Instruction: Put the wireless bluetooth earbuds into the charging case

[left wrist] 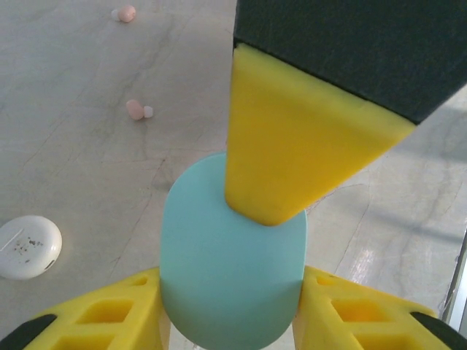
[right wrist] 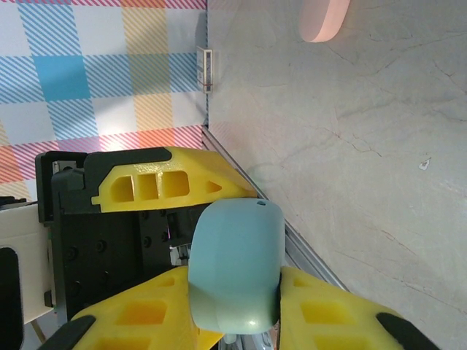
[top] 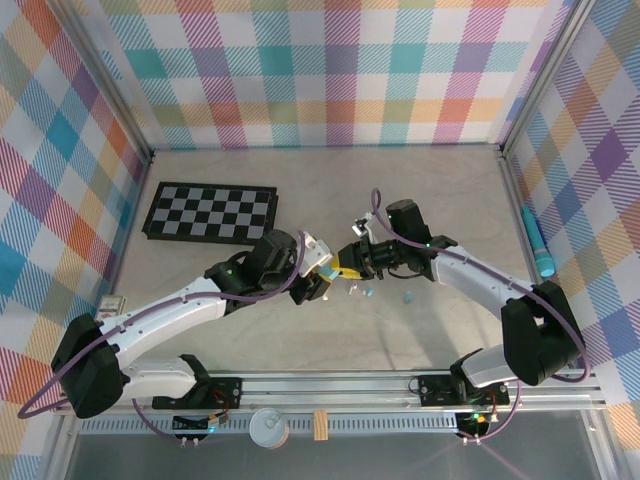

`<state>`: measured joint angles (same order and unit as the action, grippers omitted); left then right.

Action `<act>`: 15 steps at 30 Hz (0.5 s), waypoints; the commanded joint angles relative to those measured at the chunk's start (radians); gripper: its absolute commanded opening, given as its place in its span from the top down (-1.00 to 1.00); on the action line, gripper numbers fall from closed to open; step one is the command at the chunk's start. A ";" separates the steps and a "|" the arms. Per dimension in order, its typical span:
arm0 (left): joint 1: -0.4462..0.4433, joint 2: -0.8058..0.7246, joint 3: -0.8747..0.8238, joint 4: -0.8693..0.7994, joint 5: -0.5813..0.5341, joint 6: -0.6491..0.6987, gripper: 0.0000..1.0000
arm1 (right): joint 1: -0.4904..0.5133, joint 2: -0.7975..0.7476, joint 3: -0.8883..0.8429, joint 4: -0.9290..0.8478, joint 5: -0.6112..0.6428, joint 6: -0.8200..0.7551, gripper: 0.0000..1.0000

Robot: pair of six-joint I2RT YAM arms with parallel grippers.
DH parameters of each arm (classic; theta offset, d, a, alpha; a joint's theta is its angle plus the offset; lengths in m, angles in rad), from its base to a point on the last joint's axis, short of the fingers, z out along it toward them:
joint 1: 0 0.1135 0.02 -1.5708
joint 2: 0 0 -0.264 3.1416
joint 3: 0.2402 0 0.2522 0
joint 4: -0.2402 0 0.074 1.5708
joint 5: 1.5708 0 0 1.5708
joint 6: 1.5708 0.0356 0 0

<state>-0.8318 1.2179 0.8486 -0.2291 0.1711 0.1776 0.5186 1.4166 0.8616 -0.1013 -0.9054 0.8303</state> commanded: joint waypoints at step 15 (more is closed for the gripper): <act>0.003 -0.119 -0.095 0.411 -0.138 -0.116 -0.93 | -0.144 -0.093 -0.031 0.159 -0.013 0.145 0.61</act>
<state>-0.8352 1.1290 0.8059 0.0147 0.0772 0.1097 0.3996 1.3643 0.8440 -0.0212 -0.8818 0.9276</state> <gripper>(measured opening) 0.942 0.241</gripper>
